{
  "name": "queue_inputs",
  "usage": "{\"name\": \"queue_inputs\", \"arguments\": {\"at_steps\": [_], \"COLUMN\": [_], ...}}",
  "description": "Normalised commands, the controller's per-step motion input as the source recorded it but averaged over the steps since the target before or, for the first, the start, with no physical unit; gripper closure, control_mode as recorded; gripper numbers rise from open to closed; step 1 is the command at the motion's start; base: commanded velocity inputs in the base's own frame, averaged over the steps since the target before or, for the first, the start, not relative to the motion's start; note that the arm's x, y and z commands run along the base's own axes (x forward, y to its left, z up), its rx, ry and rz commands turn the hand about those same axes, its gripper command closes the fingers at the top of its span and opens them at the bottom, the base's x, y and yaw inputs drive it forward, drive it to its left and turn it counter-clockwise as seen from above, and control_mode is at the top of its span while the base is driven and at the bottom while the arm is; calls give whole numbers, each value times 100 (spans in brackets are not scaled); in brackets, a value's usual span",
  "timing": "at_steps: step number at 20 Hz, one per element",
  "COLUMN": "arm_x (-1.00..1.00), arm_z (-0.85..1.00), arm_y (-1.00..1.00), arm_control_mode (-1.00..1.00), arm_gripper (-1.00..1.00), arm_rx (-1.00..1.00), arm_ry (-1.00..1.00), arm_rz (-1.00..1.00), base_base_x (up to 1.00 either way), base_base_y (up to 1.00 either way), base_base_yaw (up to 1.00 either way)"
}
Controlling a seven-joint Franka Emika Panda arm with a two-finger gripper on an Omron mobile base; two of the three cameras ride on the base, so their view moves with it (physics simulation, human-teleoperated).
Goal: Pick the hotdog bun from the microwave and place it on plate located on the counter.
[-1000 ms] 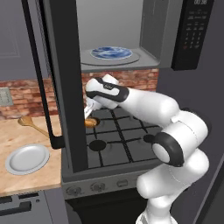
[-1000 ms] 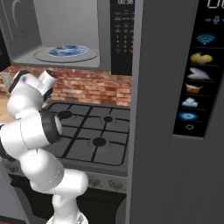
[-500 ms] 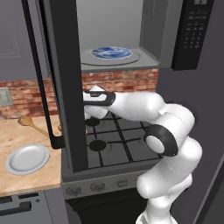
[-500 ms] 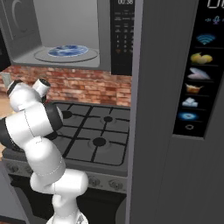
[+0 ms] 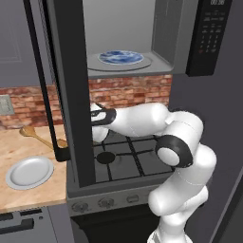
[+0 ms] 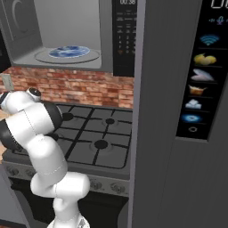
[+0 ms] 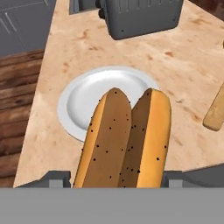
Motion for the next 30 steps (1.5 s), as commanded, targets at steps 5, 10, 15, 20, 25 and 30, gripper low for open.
{"name": "queue_inputs", "arguments": {"at_steps": [5,10,15,20,25,30], "arm_x": [0,15,0,0,0,0], "arm_z": [-4,-17,0,0,0,-2], "arm_y": [37,16,33,52,46,47], "arm_control_mode": [-100,-100,-100,-100,-100,-100], "arm_gripper": [100,100,100,100,100,100], "arm_rx": [0,0,0,0,0,0], "arm_ry": [-6,-7,-3,0,0,0], "arm_rz": [0,0,0,0,0,0], "base_base_x": [0,0,0,0,0,0], "base_base_y": [0,0,0,0,0,0], "base_base_yaw": [0,0,0,0,0,0]}}
